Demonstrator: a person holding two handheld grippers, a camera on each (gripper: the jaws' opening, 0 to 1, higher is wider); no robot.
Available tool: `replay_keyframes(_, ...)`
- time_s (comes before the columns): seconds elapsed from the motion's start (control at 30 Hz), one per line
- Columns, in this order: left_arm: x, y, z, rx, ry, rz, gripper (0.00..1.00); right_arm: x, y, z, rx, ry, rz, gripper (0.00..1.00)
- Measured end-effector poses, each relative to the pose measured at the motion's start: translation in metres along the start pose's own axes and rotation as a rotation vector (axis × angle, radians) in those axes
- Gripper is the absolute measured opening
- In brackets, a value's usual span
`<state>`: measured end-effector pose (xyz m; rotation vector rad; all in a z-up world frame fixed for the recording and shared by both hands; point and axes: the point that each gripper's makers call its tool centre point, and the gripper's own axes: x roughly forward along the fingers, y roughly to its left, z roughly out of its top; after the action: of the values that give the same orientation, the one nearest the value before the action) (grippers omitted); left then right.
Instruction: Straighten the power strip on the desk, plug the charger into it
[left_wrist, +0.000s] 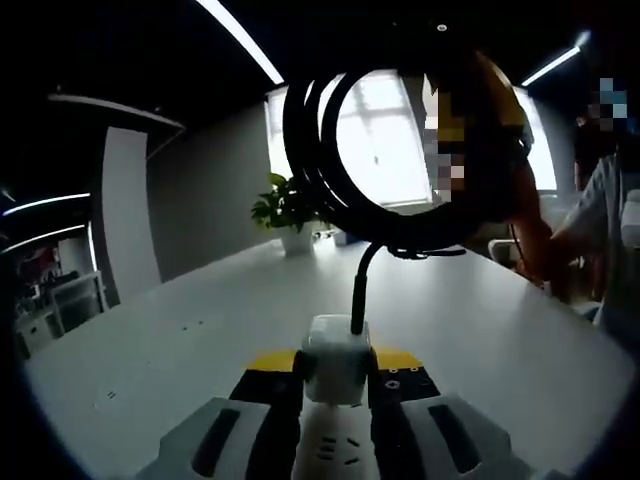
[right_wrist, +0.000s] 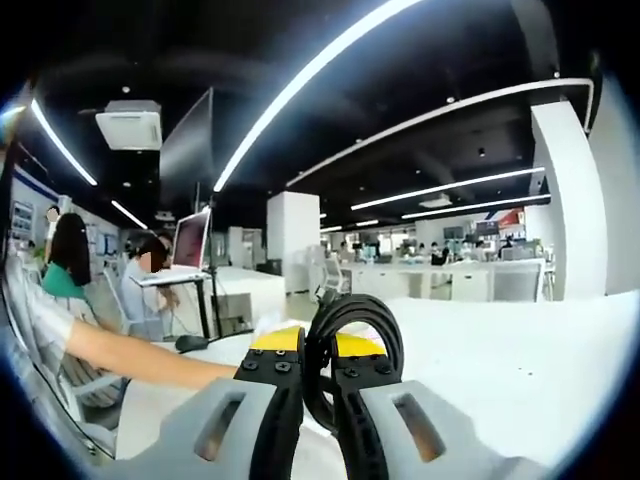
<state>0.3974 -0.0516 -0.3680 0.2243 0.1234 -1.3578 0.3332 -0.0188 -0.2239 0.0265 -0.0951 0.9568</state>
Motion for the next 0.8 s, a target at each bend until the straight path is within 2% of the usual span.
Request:
replay_keyframes(0.1,0.001,0.0,-0.002,-0.001,0.003,-0.001,0.23,0.0,-0.001,-0.001,0.002,-0.002,0.0,0.07)
replay_keyframes(0.13,0.001,0.0,-0.011,0.02,0.052,0.0,0.23,0.0,-0.003,-0.006,0.0,0.014,-0.007,0.07)
replay_keyframes(0.17,0.004,0.0,-0.004,0.012,0.011,0.006,0.23,0.001,0.0,-0.005,0.022,-0.013,0.015,0.07)
replay_keyframes(0.23,0.002,0.0,-0.007,0.021,0.034,0.002,0.23,-0.003,-0.003,-0.007,0.033,-0.011,0.008,0.07)
replay_keyframes(0.5,0.001,0.0,-0.006,0.028,0.034,0.008,0.23,-0.005,-0.006,-0.002,0.06,-0.027,0.012,0.08)
replay_keyframes(0.67,0.0,0.001,-0.006,0.028,0.029,0.011,0.23,-0.001,-0.017,0.003,0.115,-0.03,0.005,0.09)
replay_keyframes(0.73,0.0,0.002,-0.006,0.027,0.03,0.011,0.23,0.002,-0.019,0.003,0.147,-0.01,0.031,0.1)
replay_keyframes(0.8,0.0,0.001,-0.006,0.033,0.031,0.011,0.23,0.004,-0.021,0.003,0.131,-0.005,0.017,0.12)
